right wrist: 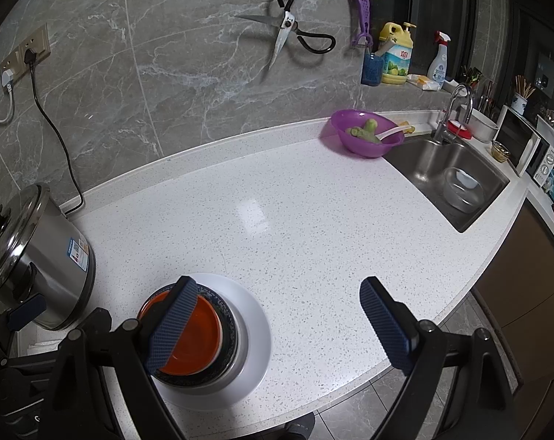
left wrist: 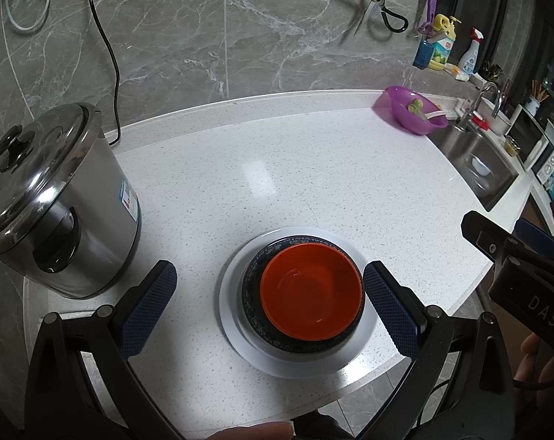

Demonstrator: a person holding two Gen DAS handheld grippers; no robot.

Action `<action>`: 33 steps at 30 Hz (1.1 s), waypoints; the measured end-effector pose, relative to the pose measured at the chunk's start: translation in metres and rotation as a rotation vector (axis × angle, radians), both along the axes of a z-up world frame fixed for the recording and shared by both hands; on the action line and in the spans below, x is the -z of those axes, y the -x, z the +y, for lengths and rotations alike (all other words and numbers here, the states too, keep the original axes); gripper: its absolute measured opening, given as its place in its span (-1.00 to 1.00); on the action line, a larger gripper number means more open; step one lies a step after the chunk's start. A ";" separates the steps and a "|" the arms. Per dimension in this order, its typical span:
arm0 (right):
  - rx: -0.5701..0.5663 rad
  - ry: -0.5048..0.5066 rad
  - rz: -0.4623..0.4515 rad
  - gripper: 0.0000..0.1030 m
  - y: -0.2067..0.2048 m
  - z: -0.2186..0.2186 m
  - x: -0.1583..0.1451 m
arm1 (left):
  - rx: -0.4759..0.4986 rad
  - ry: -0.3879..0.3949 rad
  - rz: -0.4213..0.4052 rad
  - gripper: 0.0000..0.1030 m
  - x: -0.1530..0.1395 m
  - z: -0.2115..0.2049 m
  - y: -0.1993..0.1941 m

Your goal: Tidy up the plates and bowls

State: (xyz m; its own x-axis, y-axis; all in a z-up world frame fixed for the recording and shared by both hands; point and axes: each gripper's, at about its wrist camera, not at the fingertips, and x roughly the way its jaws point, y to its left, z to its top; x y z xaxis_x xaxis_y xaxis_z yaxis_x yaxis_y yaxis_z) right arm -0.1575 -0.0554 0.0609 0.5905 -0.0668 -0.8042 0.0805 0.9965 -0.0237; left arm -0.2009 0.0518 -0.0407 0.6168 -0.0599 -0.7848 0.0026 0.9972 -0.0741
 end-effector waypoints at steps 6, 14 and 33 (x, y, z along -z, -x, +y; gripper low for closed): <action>0.001 0.001 0.001 0.79 0.000 0.000 0.000 | 0.001 0.001 0.000 0.99 0.000 -0.001 -0.002; 0.000 0.000 0.003 0.79 -0.001 0.000 0.001 | 0.001 0.001 0.002 0.99 0.002 -0.003 -0.004; -0.011 -0.002 0.010 0.79 -0.006 -0.002 0.006 | -0.003 0.007 0.007 0.99 0.003 -0.005 -0.009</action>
State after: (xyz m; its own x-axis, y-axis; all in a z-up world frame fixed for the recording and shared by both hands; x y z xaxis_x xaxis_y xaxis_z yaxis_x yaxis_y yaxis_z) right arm -0.1514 -0.0577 0.0550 0.5831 -0.0592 -0.8103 0.0697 0.9973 -0.0227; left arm -0.1920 0.0465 -0.0441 0.6112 -0.0636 -0.7889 -0.0011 0.9967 -0.0812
